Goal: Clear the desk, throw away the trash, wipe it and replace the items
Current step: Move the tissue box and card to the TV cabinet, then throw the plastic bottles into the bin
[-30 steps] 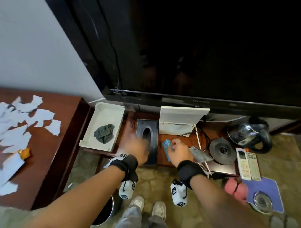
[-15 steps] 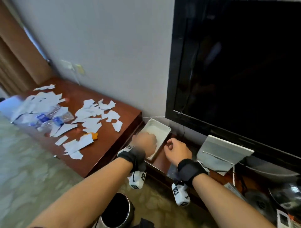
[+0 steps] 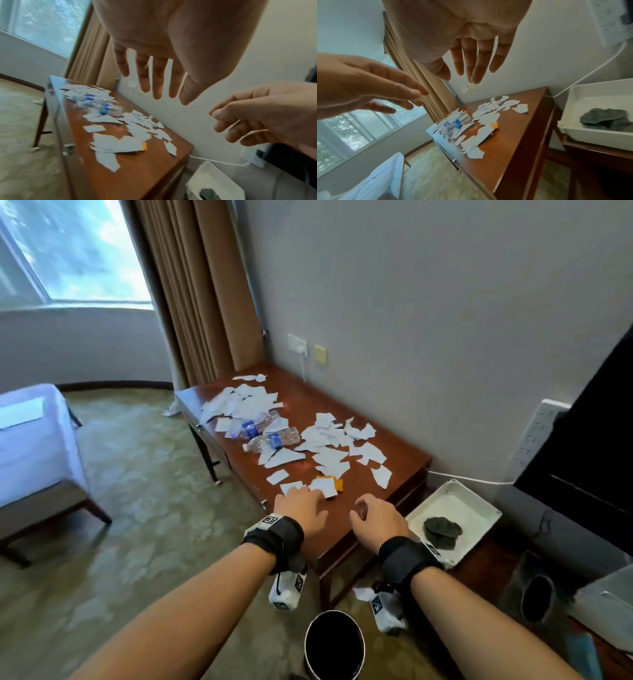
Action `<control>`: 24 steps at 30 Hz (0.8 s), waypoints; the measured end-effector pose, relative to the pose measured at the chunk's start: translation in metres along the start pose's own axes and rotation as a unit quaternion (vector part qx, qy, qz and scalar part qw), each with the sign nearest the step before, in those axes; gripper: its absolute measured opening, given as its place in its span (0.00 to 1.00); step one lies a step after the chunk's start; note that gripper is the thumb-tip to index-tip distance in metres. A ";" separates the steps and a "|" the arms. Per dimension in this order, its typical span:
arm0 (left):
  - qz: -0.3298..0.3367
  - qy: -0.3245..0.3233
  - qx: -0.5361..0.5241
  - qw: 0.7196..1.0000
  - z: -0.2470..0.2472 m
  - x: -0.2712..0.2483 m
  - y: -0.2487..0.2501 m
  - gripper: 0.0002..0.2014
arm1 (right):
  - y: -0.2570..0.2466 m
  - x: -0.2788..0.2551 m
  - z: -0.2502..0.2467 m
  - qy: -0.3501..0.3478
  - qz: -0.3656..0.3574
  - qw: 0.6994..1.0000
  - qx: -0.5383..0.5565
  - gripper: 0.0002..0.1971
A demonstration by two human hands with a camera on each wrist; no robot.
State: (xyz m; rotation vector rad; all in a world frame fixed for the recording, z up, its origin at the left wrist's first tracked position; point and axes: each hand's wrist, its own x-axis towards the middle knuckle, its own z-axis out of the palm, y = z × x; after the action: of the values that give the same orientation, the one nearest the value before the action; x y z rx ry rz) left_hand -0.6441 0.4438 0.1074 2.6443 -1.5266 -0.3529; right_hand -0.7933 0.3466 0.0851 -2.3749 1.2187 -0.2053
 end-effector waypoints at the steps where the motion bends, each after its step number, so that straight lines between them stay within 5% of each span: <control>1: -0.007 0.002 -0.002 1.000 -0.004 -0.005 -0.023 0.21 | -0.020 0.002 0.009 -0.004 -0.008 1.000 0.000 0.15; 14: -0.112 0.056 -0.098 0.987 -0.028 -0.013 -0.221 0.15 | -0.207 0.055 0.082 -0.043 -0.093 0.994 -0.023 0.16; 24: -0.129 0.057 -0.122 0.982 -0.050 0.107 -0.320 0.11 | -0.269 0.186 0.135 -0.064 -0.076 0.995 0.003 0.16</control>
State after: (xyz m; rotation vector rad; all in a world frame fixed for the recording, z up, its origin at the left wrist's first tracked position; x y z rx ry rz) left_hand -0.3106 0.5098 0.0833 2.6148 -1.0364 -0.3692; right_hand -0.4410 0.3775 0.0766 -2.4370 0.9795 -0.1033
